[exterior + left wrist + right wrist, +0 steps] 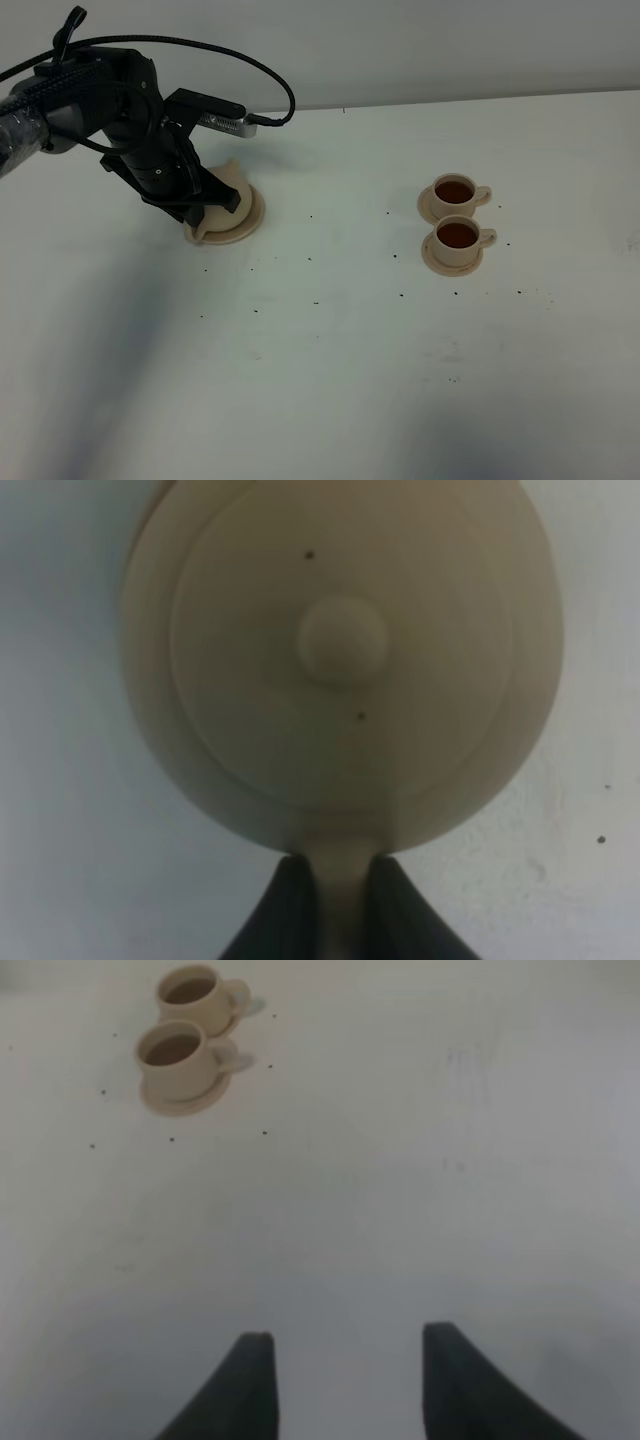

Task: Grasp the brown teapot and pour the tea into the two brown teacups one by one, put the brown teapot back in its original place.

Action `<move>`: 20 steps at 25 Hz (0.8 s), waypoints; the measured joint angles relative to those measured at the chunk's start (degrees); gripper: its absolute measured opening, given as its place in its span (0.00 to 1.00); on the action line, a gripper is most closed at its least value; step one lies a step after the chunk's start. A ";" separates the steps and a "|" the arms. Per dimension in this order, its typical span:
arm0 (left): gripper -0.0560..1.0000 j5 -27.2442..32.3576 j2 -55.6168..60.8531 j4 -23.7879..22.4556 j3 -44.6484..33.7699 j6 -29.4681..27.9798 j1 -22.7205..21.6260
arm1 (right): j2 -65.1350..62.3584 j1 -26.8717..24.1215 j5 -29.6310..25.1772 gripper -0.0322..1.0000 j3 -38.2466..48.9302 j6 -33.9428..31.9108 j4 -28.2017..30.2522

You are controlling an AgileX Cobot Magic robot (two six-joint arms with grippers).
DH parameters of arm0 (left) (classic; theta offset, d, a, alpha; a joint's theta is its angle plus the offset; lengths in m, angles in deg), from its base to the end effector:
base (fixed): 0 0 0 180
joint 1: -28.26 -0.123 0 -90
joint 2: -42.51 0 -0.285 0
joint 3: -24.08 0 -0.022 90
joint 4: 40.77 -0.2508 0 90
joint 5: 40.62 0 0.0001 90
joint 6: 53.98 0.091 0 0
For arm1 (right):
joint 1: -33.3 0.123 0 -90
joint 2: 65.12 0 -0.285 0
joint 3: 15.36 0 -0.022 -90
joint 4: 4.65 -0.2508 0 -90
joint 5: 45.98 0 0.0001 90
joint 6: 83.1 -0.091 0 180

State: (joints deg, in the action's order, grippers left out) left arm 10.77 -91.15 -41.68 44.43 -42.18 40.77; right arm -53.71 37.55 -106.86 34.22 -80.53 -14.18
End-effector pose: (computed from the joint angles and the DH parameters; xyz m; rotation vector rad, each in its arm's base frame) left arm 0.4490 -0.0985 0.1624 0.6168 2.8075 0.0174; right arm 0.0050 0.0136 0.2731 -0.1260 2.1187 0.2197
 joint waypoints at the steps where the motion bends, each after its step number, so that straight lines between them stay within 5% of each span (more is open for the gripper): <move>1: 0.18 0.15 0.00 0.00 0.00 -0.91 0.00 | 0.00 0.00 0.00 0.37 0.00 0.00 0.00; 11: 0.48 0.41 3.81 -0.27 0.00 -3.36 0.00 | 0.00 0.00 0.00 0.37 0.00 0.00 0.00; 20: 0.53 10.63 12.60 -1.24 0.00 -3.41 -4.01 | 0.00 0.00 0.00 0.37 0.00 0.00 0.00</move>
State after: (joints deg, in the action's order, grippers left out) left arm 21.39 -78.55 -42.92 44.43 -45.59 36.76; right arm -53.71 37.55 -106.86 34.22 -80.53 -14.18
